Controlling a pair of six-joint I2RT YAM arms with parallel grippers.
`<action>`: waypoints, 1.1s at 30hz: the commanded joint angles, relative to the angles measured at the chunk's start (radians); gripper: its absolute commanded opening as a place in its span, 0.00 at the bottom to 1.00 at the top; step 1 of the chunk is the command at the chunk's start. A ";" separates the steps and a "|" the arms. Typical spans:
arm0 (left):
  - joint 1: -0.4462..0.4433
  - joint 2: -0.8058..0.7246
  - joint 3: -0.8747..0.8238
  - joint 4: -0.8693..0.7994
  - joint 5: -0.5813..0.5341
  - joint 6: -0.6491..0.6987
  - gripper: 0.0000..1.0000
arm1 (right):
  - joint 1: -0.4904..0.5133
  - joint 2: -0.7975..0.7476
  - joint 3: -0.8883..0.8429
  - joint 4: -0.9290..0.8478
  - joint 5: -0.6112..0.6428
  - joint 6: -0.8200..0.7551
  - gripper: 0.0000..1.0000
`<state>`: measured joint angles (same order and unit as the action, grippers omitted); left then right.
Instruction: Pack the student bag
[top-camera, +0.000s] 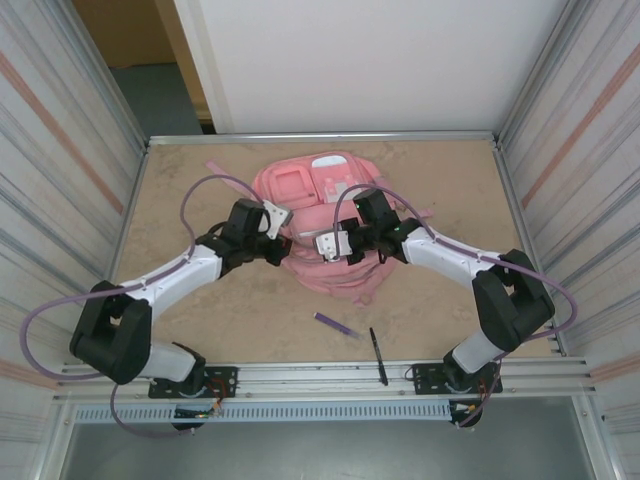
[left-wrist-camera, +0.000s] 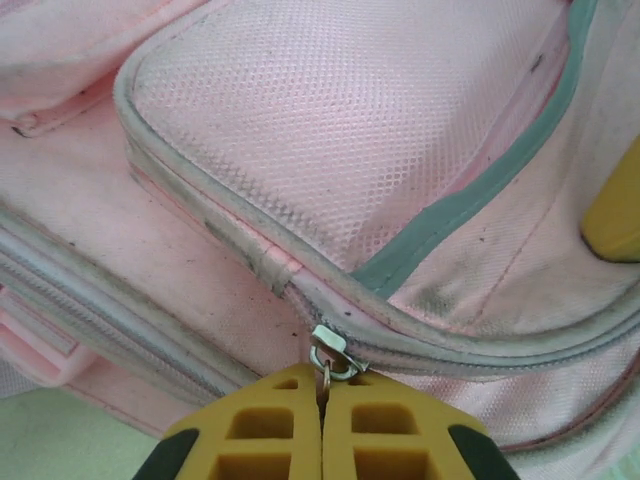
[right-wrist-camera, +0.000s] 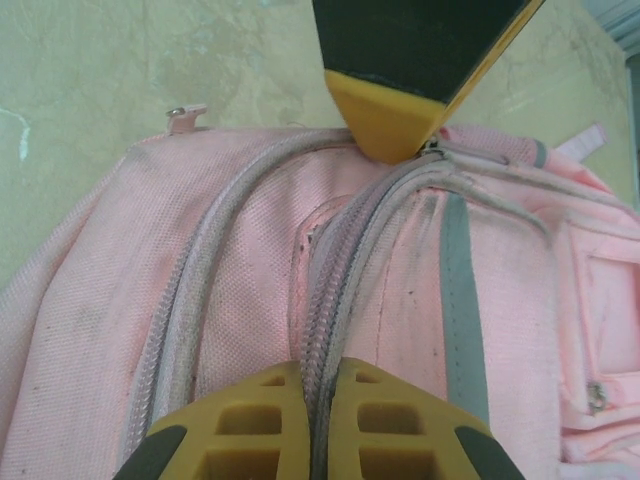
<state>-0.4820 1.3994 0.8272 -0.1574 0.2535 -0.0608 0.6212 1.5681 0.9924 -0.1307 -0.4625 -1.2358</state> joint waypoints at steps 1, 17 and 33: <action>0.138 0.067 0.018 -0.042 -0.103 0.004 0.00 | -0.009 -0.021 0.016 -0.106 0.029 -0.064 0.00; 0.236 -0.058 -0.088 0.109 0.116 0.016 0.52 | 0.018 -0.055 -0.060 0.046 0.053 0.011 0.35; -0.174 -0.208 -0.167 0.248 0.064 0.655 0.79 | -0.015 -0.511 -0.166 0.123 0.613 1.043 0.99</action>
<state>-0.6022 1.1816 0.6598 0.0731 0.3683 0.3565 0.6304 1.1278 0.7776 0.0803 -0.1177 -0.5747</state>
